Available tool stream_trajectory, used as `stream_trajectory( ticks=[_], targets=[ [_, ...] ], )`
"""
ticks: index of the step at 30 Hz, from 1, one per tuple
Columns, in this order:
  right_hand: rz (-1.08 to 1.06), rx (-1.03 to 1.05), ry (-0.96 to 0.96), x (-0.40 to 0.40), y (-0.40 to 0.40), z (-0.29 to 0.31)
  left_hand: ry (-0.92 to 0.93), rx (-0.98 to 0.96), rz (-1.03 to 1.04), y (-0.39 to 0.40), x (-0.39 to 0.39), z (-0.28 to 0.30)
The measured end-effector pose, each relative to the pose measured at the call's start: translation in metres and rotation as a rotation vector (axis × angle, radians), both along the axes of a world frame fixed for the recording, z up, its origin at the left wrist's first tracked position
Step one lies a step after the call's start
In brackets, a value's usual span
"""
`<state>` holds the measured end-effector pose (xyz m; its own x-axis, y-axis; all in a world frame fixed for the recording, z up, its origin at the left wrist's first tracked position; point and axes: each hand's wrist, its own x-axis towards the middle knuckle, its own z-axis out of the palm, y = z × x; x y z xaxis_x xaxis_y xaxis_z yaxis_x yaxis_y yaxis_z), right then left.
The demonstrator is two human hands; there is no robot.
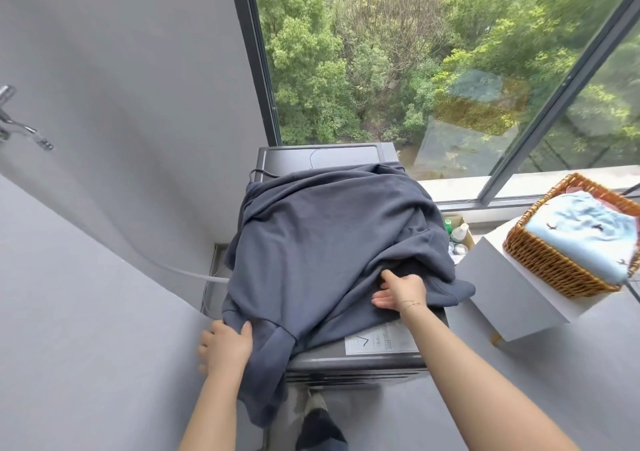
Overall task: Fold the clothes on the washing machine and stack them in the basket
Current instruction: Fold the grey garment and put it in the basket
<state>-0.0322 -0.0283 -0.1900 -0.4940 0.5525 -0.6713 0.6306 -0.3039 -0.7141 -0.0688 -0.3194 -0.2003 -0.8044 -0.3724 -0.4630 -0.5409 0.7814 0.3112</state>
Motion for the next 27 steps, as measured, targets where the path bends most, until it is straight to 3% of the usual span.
stream_trajectory(
  ticks=[5, 8, 11, 15, 18, 23, 27],
  targets=[
    [0.275, 0.287, -0.151, -0.012, -0.005, 0.001, 0.090, -0.015, -0.010, -0.010, 0.000, -0.010],
    [0.320, 0.318, -0.174, -0.020, 0.000, -0.002, 0.107, -0.059, -0.058, -0.006, -0.001, -0.009],
    [0.146, 0.250, -0.056, -0.010, 0.006, 0.001, 0.111, -0.010, -0.025, -0.005, -0.003, 0.003],
    [-0.236, 0.234, 0.278, 0.040, -0.001, 0.019, 0.250, 0.180, 0.032, -0.008, -0.006, 0.029],
    [-0.454, 0.272, 0.341, 0.093, -0.012, 0.017, 0.319, 0.416, 0.262, -0.018, -0.010, 0.025],
    [-0.950, -0.163, 0.365, 0.129, -0.023, -0.003, 0.221, 0.760, 0.687, -0.030, 0.010, 0.002],
    [-0.876, -0.506, 0.485, 0.124, -0.016, 0.000, 0.066, 0.957, 0.670, -0.043, 0.039, -0.007]
  ],
)
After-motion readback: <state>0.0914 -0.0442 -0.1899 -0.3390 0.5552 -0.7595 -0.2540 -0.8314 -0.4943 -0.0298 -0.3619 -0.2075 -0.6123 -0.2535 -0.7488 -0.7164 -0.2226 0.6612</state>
